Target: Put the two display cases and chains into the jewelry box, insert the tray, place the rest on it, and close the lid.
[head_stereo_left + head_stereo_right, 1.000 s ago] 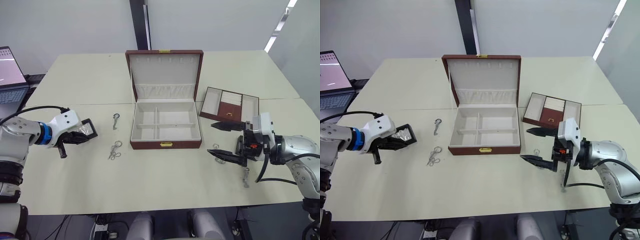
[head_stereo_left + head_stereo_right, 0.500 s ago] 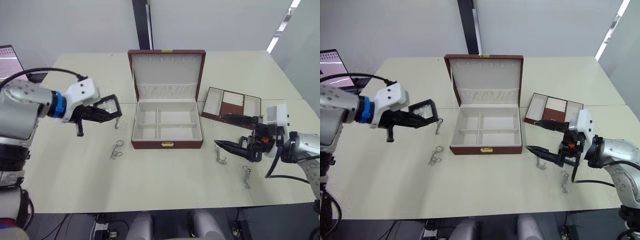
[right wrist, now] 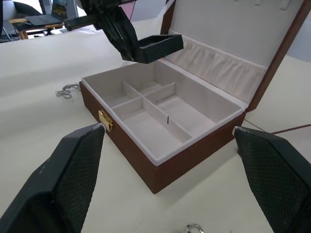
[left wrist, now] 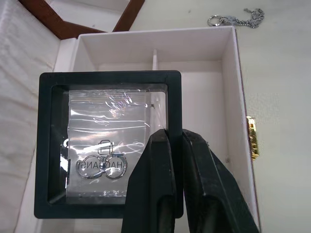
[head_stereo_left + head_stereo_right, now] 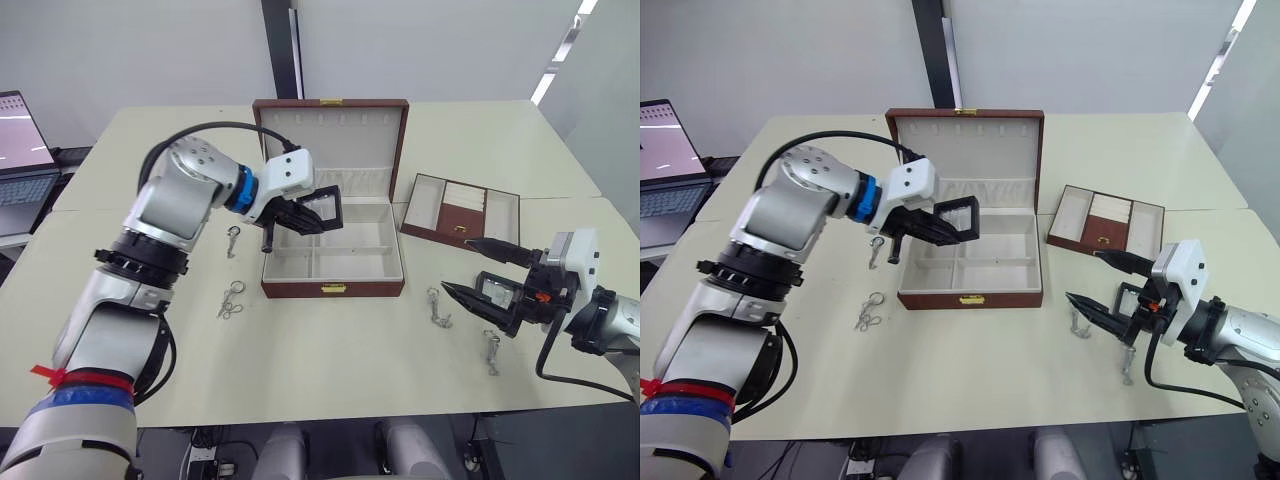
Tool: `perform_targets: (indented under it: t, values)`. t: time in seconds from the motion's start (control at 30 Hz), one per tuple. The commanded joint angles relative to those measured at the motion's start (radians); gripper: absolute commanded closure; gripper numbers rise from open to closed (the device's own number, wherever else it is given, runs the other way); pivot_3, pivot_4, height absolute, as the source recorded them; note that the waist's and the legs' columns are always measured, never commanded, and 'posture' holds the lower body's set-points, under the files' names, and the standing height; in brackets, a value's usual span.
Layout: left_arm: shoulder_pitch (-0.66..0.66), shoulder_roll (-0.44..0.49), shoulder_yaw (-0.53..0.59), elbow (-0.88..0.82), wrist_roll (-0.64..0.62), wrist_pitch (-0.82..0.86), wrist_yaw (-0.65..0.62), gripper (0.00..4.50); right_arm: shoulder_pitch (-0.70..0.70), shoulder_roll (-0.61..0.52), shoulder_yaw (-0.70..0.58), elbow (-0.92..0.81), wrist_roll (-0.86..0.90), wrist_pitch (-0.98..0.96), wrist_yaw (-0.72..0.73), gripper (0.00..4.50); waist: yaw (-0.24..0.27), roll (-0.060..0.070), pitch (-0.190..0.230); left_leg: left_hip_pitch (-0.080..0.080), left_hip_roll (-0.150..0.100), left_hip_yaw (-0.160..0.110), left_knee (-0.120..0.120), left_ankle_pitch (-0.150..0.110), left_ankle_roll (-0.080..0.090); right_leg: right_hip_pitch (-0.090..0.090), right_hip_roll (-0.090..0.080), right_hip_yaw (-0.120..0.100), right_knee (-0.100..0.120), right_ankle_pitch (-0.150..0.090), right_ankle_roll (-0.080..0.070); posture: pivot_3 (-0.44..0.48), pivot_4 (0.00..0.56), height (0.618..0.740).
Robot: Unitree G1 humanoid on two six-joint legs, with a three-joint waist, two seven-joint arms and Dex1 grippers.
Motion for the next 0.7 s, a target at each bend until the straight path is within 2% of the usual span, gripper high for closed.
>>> perform_targets:
  t: [0.03, 0.27, 0.5, 0.7]
  values:
    - [-0.036, -0.055, -0.007, 0.111, 0.036, -0.091, 0.021, 4.47, 0.023, 0.000, -0.048, -0.062, 0.021, 0.005, -0.037, 0.00, 0.001, 0.000, 0.000, 0.000, 0.000, 0.000, 0.000, 0.000, 0.000, 0.000, 0.000, 0.000, 0.000, 0.000, 0.000, 0.000, 0.150, 0.740]
    - [-0.055, -0.148, 0.001, 0.307, 0.072, -0.247, 0.030, 4.47, 0.078, 0.004, -0.080, -0.102, 0.035, 0.015, -0.073, 0.00, 0.000, -0.001, 0.000, 0.000, 0.000, 0.000, 0.000, 0.000, 0.000, 0.000, 0.000, 0.000, 0.000, 0.000, 0.000, 0.000, 0.150, 0.740]
    - [-0.100, -0.220, 0.015, 0.467, 0.117, -0.373, 0.104, 4.47, 0.098, 0.007, -0.081, -0.124, 0.050, 0.017, -0.111, 0.00, 0.002, -0.001, 0.000, -0.001, 0.000, 0.000, 0.000, 0.000, 0.000, 0.000, 0.000, 0.000, 0.000, 0.000, 0.000, 0.000, 0.150, 0.740]
    - [-0.127, -0.240, 0.015, 0.544, 0.146, -0.452, 0.125, 4.47, 0.115, 0.006, -0.084, -0.134, 0.058, 0.014, -0.125, 0.00, 0.002, -0.001, 0.000, 0.000, 0.000, 0.000, 0.000, 0.000, 0.000, 0.000, 0.000, 0.000, 0.000, 0.000, 0.000, 0.000, 0.150, 0.740]
